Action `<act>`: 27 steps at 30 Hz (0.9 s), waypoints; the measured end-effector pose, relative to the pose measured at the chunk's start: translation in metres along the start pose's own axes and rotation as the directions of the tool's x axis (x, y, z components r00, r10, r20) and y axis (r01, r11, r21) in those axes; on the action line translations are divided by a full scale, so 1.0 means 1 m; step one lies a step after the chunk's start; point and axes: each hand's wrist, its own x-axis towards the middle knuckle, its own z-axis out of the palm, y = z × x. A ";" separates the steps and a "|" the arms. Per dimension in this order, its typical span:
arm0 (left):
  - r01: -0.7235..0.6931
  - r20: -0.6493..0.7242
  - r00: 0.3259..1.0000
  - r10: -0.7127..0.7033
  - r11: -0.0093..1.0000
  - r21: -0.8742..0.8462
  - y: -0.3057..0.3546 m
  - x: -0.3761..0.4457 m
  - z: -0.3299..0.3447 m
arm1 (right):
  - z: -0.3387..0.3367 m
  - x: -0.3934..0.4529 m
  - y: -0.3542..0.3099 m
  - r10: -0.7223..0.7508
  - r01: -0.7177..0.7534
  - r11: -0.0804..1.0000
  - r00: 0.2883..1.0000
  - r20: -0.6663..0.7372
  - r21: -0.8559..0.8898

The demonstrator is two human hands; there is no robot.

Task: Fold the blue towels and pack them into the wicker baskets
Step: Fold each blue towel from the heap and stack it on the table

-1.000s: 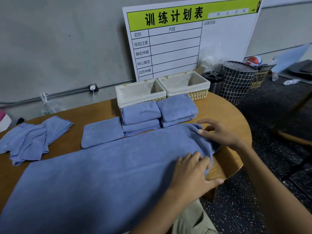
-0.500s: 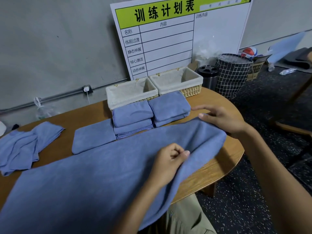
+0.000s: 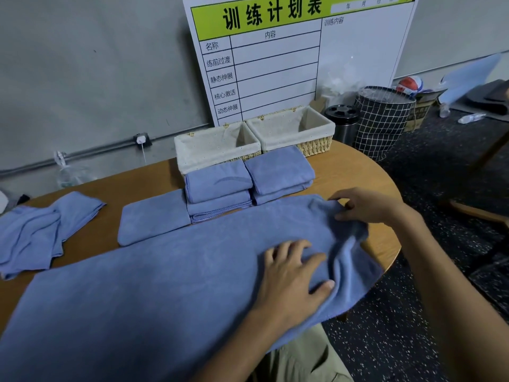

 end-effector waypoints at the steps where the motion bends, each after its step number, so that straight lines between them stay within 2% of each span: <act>1: -0.010 -0.003 1.000 0.010 0.999 -0.033 0.002 0.000 -0.001 | -0.004 -0.002 -0.001 0.033 -0.032 0.999 0.999 0.027 -0.027; 2: -0.002 -0.021 1.000 0.000 0.997 -0.076 0.001 0.000 -0.005 | -0.006 -0.004 -0.001 0.060 -0.059 0.996 0.998 0.017 -0.070; 4: 0.051 -0.094 0.994 -0.060 0.993 -0.104 -0.014 0.003 -0.014 | -0.005 -0.004 -0.007 0.052 -0.068 0.985 0.994 -0.099 -0.159; 6: 0.156 -0.149 0.977 -0.156 0.988 -0.008 -0.043 0.007 -0.021 | 0.007 -0.003 -0.021 -0.007 -0.048 0.976 0.968 -0.251 -0.211; 7: 0.241 -0.115 0.966 -0.232 0.968 0.071 -0.056 0.007 -0.026 | 0.017 -0.002 -0.032 -0.031 -0.044 0.973 0.948 -0.316 -0.227; 9: 0.384 0.066 0.912 -0.404 0.899 0.210 -0.072 0.002 -0.028 | 0.047 0.004 -0.055 -0.101 0.017 0.977 0.915 -0.390 -0.213; 10: 0.415 0.151 0.877 -0.455 0.878 0.239 -0.075 -0.001 -0.026 | 0.064 0.007 -0.065 -0.141 0.061 0.976 0.908 -0.395 -0.208; 12: 0.420 0.206 0.861 -0.465 0.879 0.227 -0.077 -0.002 -0.022 | 0.094 0.016 -0.071 -0.209 0.132 0.968 0.894 -0.397 -0.212; 14: 0.417 0.200 0.868 -0.455 0.885 0.205 -0.078 -0.001 -0.026 | 0.107 0.022 -0.069 -0.229 0.154 0.965 0.891 -0.392 -0.212; 17: 0.417 0.196 0.873 -0.447 0.891 0.179 -0.085 -0.004 -0.032 | 0.100 0.013 -0.072 -0.174 0.096 0.964 0.935 -0.311 -0.249; 19: 0.451 0.118 0.870 -0.479 0.869 0.206 -0.099 -0.018 -0.041 | 0.099 0.006 -0.063 -0.164 0.083 0.956 0.947 -0.277 -0.283; 21: 0.568 0.021 0.811 -0.585 0.795 0.211 -0.127 -0.042 -0.054 | 0.097 -0.004 -0.051 -0.129 0.054 0.958 0.958 -0.254 -0.283; 24: 0.718 -0.016 0.685 -0.728 0.671 0.187 -0.171 -0.086 -0.071 | 0.097 -0.013 -0.042 -0.098 0.022 0.960 0.960 -0.262 -0.278; 27: 0.745 0.010 0.643 -0.765 0.629 0.220 -0.184 -0.106 -0.081 | 0.098 -0.005 -0.052 -0.102 0.017 0.953 0.958 -0.269 -0.301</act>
